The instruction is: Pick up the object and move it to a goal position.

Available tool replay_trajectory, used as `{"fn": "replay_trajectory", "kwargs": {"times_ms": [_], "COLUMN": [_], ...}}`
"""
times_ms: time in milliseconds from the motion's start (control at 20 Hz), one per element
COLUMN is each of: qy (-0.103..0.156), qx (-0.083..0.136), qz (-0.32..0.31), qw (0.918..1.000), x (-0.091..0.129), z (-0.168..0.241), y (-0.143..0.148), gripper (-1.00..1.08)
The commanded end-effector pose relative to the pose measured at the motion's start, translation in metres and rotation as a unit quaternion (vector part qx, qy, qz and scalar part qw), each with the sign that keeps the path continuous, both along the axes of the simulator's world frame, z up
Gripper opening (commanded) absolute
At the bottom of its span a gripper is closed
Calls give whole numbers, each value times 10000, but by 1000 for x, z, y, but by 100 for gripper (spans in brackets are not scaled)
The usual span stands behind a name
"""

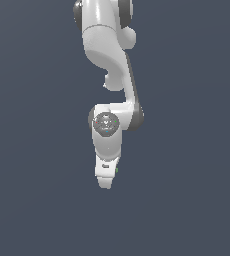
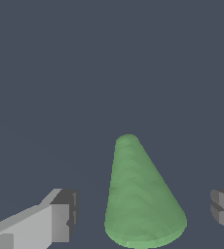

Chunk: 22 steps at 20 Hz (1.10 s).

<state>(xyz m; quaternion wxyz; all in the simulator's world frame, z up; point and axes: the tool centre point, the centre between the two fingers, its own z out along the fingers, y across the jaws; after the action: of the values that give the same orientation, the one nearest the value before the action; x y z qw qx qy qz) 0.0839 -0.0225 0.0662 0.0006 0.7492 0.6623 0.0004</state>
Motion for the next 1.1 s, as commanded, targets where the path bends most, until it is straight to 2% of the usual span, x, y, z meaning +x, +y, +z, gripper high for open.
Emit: {"fn": "replay_trajectory", "kwargs": {"times_ms": [0, 250, 500, 550, 1050], "qy": [8, 7, 7, 7, 7], "qx": [1, 1, 2, 2, 2], "qz": [8, 20, 17, 17, 17], "qw": [10000, 10000, 10000, 10000, 10000], "x": [-1, -1, 0, 0, 0], "z": [-13, -36, -38, -38, -38], "y": [0, 0, 0, 0, 0], "gripper": [100, 100, 100, -100, -100]}}
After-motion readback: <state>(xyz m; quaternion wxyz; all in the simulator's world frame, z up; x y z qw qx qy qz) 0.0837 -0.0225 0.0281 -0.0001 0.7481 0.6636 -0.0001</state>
